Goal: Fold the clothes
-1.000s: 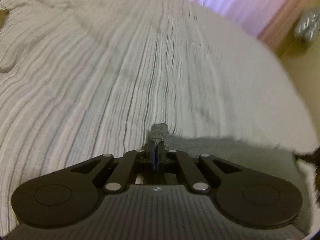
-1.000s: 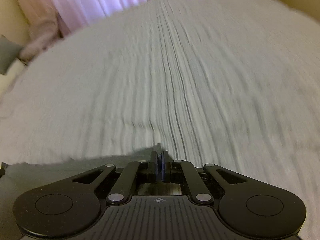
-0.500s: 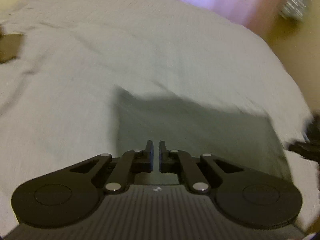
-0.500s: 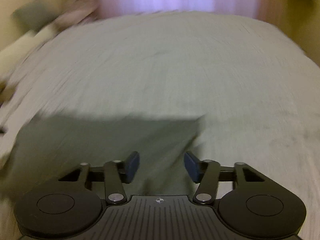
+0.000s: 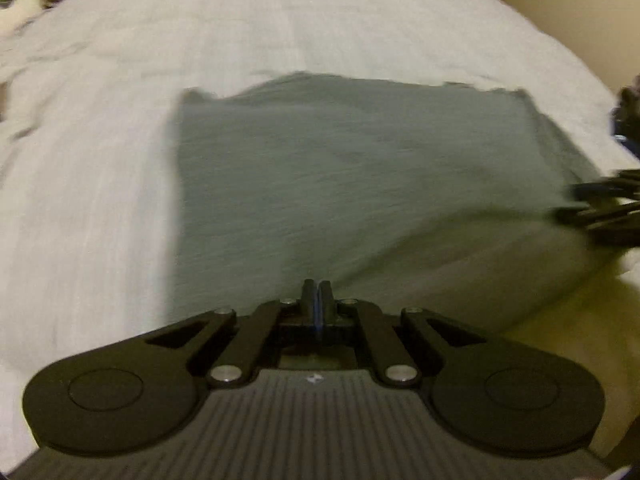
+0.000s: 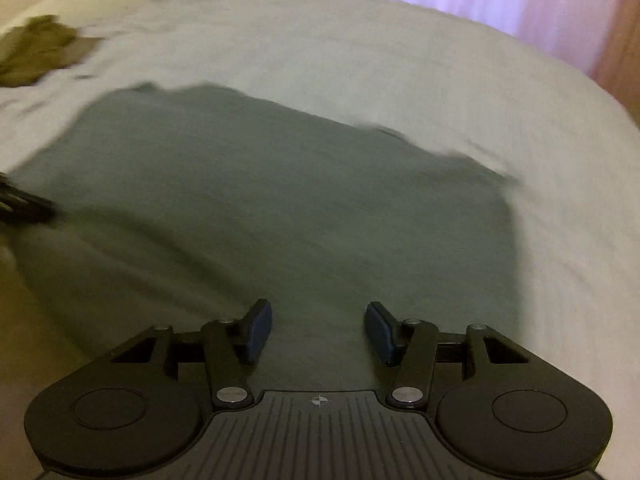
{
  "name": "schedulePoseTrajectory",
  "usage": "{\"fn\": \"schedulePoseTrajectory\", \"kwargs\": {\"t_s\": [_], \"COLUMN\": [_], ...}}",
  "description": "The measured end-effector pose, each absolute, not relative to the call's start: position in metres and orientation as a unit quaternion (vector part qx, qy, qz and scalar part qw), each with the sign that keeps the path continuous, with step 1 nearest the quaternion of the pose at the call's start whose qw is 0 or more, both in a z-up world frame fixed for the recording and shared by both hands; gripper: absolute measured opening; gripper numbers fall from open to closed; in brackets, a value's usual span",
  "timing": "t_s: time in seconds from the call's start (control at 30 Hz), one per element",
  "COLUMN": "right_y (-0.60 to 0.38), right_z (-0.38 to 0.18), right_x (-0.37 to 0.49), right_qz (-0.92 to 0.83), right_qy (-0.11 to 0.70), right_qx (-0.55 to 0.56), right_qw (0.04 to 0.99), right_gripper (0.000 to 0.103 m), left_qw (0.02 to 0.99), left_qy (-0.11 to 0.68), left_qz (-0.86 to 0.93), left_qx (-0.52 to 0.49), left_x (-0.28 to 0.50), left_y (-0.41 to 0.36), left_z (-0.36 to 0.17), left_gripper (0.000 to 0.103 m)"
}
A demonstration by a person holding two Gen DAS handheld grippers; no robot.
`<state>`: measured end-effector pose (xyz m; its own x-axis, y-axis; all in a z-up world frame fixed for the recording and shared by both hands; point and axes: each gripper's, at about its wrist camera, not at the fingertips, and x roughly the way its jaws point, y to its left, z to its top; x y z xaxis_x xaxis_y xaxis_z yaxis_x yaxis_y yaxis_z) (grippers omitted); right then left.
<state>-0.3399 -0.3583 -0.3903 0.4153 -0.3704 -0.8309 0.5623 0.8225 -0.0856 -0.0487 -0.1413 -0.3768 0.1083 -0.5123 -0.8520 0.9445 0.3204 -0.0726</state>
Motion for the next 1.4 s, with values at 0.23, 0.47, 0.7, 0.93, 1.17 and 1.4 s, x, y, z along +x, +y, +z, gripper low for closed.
{"fn": "schedulePoseTrajectory", "kwargs": {"t_s": [0.23,0.47,0.7,0.93,1.17,1.4], "right_y": [-0.341,-0.287,-0.298,-0.288,-0.308,-0.339], "right_z": [-0.351,-0.371,-0.371,-0.323,-0.353,-0.334], "right_x": [-0.378,-0.356,-0.417,-0.41,-0.396,-0.452], "right_qz": [-0.352,-0.313,-0.402,-0.427,-0.429,-0.482], "right_qy": [0.445,0.452,0.487,0.397,0.432,0.403], "right_qx": [0.121,0.145,0.174,0.203,0.213,0.282], "right_qw": [0.814,0.822,0.756,0.787,0.764,0.725], "right_gripper": [0.052,0.052,0.052,0.052,0.052,0.052], "left_qw": [0.725,0.691,0.706,0.716,0.7,0.713], "left_qy": [0.409,0.421,0.436,0.401,0.425,0.432], "left_qz": [-0.505,-0.535,-0.49,-0.522,-0.508,-0.488], "left_qx": [0.228,0.242,0.268,0.235,0.266,0.259], "left_x": [-0.037,-0.058,-0.032,-0.042,-0.047,-0.029], "left_y": [-0.108,-0.108,-0.078,-0.09,-0.108,-0.102], "left_z": [-0.347,-0.372,-0.38,-0.348,-0.382,-0.357], "left_gripper": [0.0,0.001,0.001,0.0,0.001,0.001]}}
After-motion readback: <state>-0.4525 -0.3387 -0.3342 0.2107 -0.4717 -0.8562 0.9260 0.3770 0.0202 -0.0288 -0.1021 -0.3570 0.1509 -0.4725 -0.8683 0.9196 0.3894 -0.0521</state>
